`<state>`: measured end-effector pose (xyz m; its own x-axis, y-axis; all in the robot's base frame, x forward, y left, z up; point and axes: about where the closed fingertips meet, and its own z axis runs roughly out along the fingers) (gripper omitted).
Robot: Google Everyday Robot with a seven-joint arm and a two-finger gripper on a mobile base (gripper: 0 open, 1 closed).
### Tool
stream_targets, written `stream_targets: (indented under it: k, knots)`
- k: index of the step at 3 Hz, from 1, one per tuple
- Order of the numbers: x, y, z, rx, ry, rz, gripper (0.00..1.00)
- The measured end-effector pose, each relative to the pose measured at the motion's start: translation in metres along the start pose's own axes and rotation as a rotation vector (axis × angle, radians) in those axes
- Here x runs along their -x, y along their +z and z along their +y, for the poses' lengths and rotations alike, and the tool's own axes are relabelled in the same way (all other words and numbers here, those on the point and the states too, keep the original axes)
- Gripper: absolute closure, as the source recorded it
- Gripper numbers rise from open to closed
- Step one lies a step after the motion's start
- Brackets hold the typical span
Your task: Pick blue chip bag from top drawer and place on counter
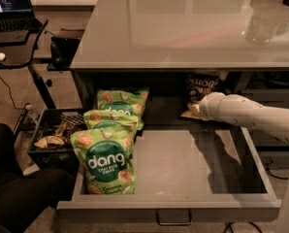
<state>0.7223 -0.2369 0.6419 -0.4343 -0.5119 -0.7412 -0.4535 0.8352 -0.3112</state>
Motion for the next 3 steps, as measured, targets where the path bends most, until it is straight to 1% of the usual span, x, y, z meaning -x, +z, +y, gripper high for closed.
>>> stream_targets:
  k: [1,2,3]
  knots:
    - [0.000,0.000,0.000,0.000,0.000,0.000,1.00]
    - [0.002,-0.011,0.003,0.022,0.016,-0.034,1.00]
    - [0.007,-0.081,0.017,0.162,-0.029,-0.112,1.00]
